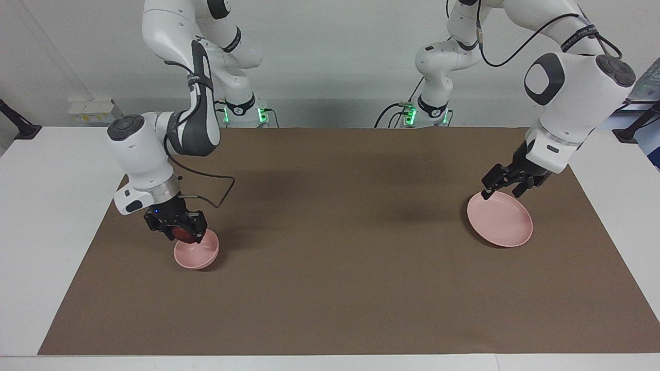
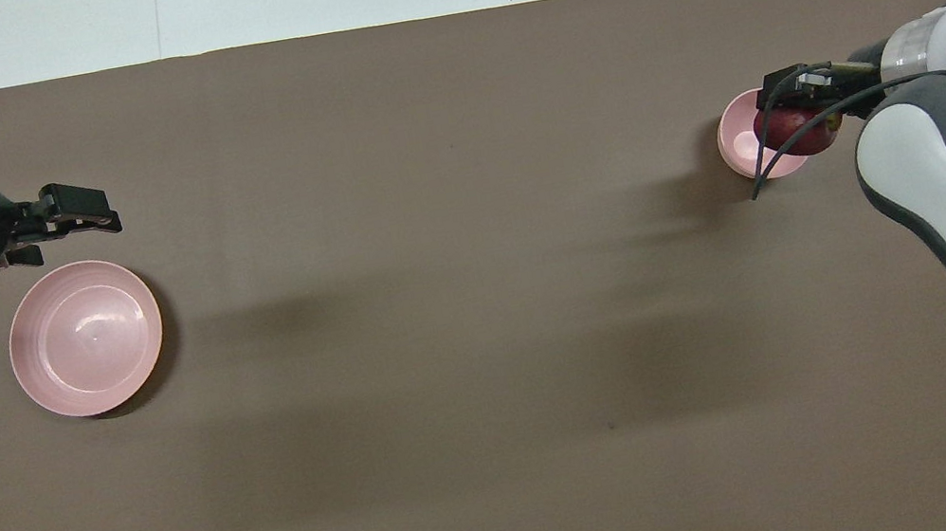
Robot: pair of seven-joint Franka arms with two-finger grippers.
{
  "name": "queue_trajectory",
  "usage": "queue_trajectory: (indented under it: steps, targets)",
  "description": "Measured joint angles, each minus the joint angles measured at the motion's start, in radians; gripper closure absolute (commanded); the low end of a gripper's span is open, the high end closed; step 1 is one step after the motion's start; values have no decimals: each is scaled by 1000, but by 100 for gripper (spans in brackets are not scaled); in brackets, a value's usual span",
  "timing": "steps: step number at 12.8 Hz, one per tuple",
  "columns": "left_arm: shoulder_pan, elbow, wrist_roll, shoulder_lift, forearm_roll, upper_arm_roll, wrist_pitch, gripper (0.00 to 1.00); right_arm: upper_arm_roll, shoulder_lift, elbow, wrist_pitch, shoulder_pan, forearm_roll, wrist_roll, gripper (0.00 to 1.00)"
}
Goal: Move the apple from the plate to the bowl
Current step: 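Carry the apple to the pink cup while the left gripper withdraws, then lower the apple into the pink cup and open the right gripper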
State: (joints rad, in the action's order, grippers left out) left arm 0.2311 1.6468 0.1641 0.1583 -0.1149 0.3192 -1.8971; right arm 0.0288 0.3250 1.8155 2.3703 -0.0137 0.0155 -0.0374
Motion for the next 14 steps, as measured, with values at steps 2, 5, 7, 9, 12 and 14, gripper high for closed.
queue_trajectory:
  steps: [2, 5, 7, 9, 12, 14]
  targets:
    - [0, 0, 0, 0, 0, 0, 0, 0, 0, 23, -1, 15, 2, -43, 0, 100]
    - [-4, -3, -27, -1, 2, -13, 22, 0, 0, 59, -2, 20, 8, -72, -2, 100]
    - [-48, -19, -108, -14, 3, -84, 38, 0, 0, 81, -16, 30, 8, -119, -20, 93]
    - [-150, -27, -183, -37, 3, -225, 52, 0, 0, 92, -29, 30, 8, -150, -40, 64]
    - [-182, -33, -208, -79, 14, -276, 109, 0, -3, 97, -35, 30, 8, -154, -69, 28]
    - [-182, -38, -224, -122, 53, -278, 161, 0, -8, 97, -37, 30, 10, -154, -106, 22]
